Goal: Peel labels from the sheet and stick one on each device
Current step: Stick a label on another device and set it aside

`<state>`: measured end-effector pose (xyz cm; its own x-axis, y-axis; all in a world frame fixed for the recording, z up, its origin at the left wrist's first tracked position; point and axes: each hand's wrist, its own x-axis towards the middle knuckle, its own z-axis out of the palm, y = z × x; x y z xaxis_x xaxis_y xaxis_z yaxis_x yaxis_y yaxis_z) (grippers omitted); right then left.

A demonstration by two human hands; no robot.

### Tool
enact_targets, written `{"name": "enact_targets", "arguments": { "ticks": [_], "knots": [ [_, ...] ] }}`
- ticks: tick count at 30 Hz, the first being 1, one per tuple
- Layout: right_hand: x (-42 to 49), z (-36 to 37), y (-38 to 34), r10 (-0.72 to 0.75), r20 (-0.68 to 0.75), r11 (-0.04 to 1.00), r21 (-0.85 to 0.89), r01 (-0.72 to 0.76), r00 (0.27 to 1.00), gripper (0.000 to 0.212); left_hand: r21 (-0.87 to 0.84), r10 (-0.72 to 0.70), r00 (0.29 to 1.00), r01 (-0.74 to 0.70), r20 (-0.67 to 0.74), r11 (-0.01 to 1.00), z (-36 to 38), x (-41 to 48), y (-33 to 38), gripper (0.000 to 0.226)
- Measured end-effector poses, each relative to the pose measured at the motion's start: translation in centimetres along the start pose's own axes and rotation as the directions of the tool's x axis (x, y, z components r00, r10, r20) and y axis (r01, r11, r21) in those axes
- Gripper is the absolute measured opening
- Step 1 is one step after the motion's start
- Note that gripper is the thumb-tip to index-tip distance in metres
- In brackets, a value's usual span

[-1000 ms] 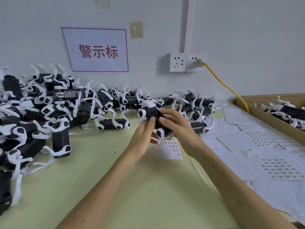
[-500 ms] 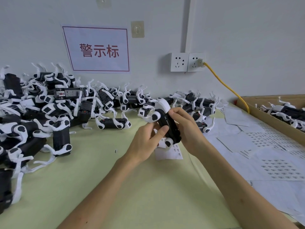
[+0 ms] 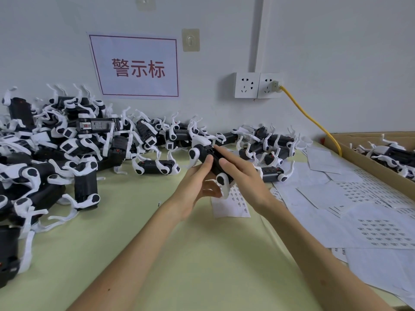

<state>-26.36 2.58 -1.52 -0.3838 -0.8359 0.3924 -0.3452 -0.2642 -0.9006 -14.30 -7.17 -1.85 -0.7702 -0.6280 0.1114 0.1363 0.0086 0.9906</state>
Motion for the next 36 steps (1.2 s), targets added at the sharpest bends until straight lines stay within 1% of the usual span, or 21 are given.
{"name": "enact_targets", "arguments": {
  "ticks": [2, 4, 7, 10, 11, 12, 13, 15, 16, 18, 21, 23, 25, 30, 34, 36],
  "knots": [
    [0.0, 0.0, 0.0, 0.007, -0.001, 1.000, -0.002, -0.007, 1.000, 0.044, -0.006, 0.016, 0.998, -0.016, -0.053, 1.000, -0.1, 0.1, 0.0, 0.065],
    [0.0, -0.2, -0.1, 0.006, -0.035, 0.999, -0.048, -0.008, 0.999, 0.036, -0.053, 0.008, 0.989, -0.015, -0.145, 0.998, -0.3, 0.3, 0.1, 0.059],
    [0.1, -0.4, 0.3, 0.038, -0.094, 0.994, -0.095, -0.046, 0.995, 0.026, -0.169, -0.052, 0.958, 0.004, -0.281, 0.986, -1.3, 0.7, 0.6, 0.060],
    [0.3, -0.4, 1.0, 0.131, -0.143, 0.961, -0.226, -0.161, 0.981, 0.025, -0.304, -0.082, 0.952, -0.012, -0.294, 0.953, -2.6, 0.9, 1.0, 0.049],
    [0.4, -0.5, 1.4, 0.184, -0.143, 0.930, -0.294, -0.220, 0.972, 0.026, -0.346, -0.092, 0.952, -0.016, -0.293, 0.938, -3.0, 0.9, 1.1, 0.048],
    [0.5, -0.5, 1.8, 0.253, -0.130, 0.877, -0.387, -0.284, 0.959, 0.031, -0.384, -0.108, 0.950, -0.015, -0.295, 0.923, -3.3, 1.0, 1.1, 0.048],
    [0.5, -0.6, 2.2, 0.319, -0.109, 0.794, -0.511, -0.329, 0.941, 0.042, -0.419, -0.125, 0.947, -0.011, -0.296, 0.908, -3.5, 1.0, 1.1, 0.048],
    [0.4, -0.4, 2.9, 0.416, -0.058, 0.601, -0.731, -0.323, 0.907, 0.067, -0.472, -0.154, 0.942, -0.005, -0.297, 0.881, -3.6, 1.0, 1.0, 0.045],
    [0.4, -0.3, 3.2, 0.443, -0.034, 0.534, -0.793, -0.294, 0.896, 0.076, -0.487, -0.160, 0.942, -0.004, -0.295, 0.873, -3.6, 1.0, 1.0, 0.043],
    [0.5, -0.1, 3.7, 0.473, -0.013, 0.468, -0.843, -0.264, 0.881, 0.084, -0.493, -0.149, 0.946, -0.013, -0.288, 0.870, -3.6, 0.9, 1.0, 0.043],
    [0.7, -0.6, 4.0, 0.462, -0.046, 0.448, -0.850, -0.278, 0.886, 0.090, -0.479, -0.106, 0.958, -0.036, -0.266, 0.877, -3.6, 0.9, 0.9, 0.053],
    [0.8, -0.7, 3.9, 0.434, -0.057, 0.445, -0.855, -0.268, 0.899, 0.091, -0.450, -0.106, 0.960, -0.022, -0.258, 0.893, -3.5, 0.9, 0.9, 0.047],
    [0.7, -0.7, 3.9, 0.401, -0.059, 0.445, -0.860, -0.250, 0.914, 0.089, -0.416, -0.116, 0.962, 0.003, -0.247, 0.909, -3.5, 1.0, 0.7, 0.045],
    [0.6, -0.6, 3.5, 0.366, -0.060, 0.456, -0.858, -0.236, 0.929, 0.080, -0.345, -0.111, 0.974, 0.037, -0.196, 0.938, -3.4, 1.1, 0.4, 0.053],
    [0.4, -0.5, 3.0, 0.340, -0.062, 0.484, -0.844, -0.231, 0.938, 0.074, -0.277, -0.096, 0.971, 0.033, -0.218, 0.960, -3.4, 1.1, 0.3, 0.033],
    [0.2, -0.4, 2.7, 0.311, -0.071, 0.509, -0.830, -0.229, 0.948, 0.067, -0.217, -0.075, 0.966, 0.020, -0.249, 0.976, -3.3, 1.2, 0.2, 0.027]
  ]
}}
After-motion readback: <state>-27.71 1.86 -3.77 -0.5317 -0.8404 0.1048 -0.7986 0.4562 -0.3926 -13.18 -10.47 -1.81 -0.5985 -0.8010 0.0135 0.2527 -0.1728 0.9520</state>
